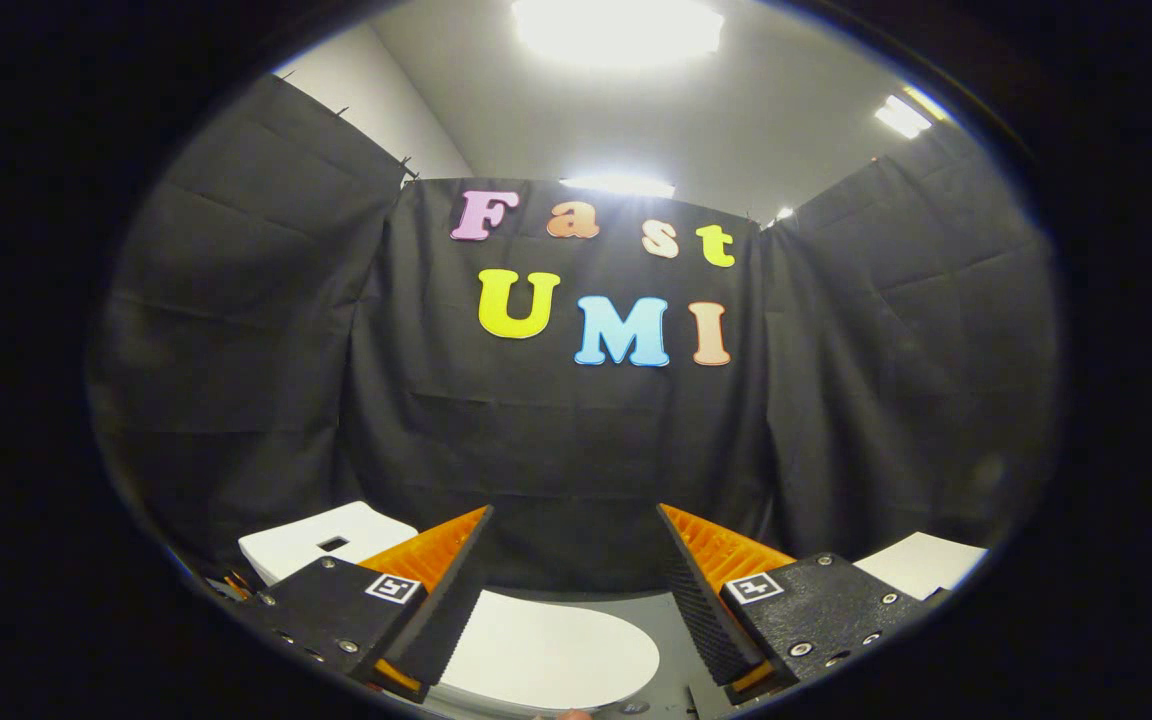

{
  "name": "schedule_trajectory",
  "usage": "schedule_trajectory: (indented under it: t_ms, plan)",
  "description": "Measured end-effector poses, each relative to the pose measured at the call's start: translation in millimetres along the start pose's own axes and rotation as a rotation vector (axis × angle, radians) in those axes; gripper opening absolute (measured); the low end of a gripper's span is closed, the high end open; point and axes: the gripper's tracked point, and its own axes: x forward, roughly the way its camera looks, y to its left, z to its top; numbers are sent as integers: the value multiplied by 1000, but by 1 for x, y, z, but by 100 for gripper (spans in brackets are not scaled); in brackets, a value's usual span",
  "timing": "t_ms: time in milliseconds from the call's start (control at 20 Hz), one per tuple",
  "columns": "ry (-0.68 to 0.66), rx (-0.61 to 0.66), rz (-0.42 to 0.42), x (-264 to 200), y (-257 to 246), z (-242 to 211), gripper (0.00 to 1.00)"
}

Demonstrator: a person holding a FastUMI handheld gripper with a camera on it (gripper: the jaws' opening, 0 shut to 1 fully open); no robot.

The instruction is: Open the toilet lid.

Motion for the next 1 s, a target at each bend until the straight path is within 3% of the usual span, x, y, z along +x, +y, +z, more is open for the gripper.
schedule_trajectory:
  t_ms: [450,1000]
  plan:
    - [40,60,9,6,5,-19,95]
    - [153,246,-13,20,3,-73,95]
